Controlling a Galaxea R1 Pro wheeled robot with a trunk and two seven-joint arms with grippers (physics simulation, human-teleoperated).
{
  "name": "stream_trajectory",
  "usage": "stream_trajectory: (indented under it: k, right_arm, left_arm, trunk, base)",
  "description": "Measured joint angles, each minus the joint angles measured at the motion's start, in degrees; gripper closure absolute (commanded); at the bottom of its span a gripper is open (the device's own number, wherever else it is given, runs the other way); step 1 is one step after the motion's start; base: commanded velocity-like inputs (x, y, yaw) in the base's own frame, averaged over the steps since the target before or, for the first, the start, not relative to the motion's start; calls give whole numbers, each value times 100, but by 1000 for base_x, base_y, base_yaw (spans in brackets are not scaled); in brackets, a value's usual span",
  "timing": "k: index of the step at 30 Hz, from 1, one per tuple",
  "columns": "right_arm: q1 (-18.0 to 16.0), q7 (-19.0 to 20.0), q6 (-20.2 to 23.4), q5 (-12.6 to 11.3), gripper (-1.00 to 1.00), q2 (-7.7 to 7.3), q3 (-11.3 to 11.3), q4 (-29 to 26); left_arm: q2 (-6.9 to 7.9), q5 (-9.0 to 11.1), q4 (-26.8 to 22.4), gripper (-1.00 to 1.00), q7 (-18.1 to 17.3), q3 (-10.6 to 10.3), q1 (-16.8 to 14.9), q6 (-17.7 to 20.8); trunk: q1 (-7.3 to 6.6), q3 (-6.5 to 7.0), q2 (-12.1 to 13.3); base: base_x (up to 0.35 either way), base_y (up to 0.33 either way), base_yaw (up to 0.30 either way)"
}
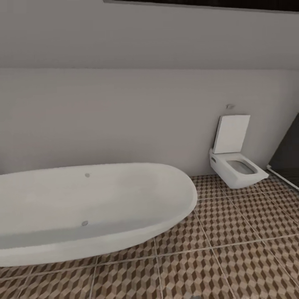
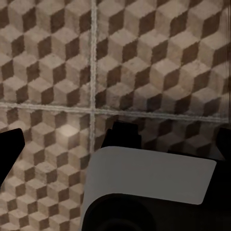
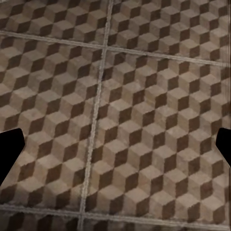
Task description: Take the four mousetraps from the cabinet in the bathroom and place them on the bathroom floor. Make sure all four end up on the same floor surface, and ensure that at least two of them are either under or directly next to the same bathroom sink.
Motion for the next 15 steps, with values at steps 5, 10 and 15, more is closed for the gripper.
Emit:
stream_trajectory:
  k: [5,10,15]
  right_arm:
    - [0,1,0,0,-100,-1,-2,0]
    - [0,-1,0,0,-100,4,-2,0]
    - [0,-5,0,0,-100,6,-4,0]
  left_arm:
    - [0,0,0,-100,0,0,0,0]
    - [-1,0,0,-100,0,0,0,0]
    - [0,0,0,-100,0,0,0,0]
  trunk:
    - [0,21,0]
    - [0,40,0]
    - [0,48,0]
  base:
    - [0,0,-281]
    - [0,0,-281]
    - [0,0,-281]
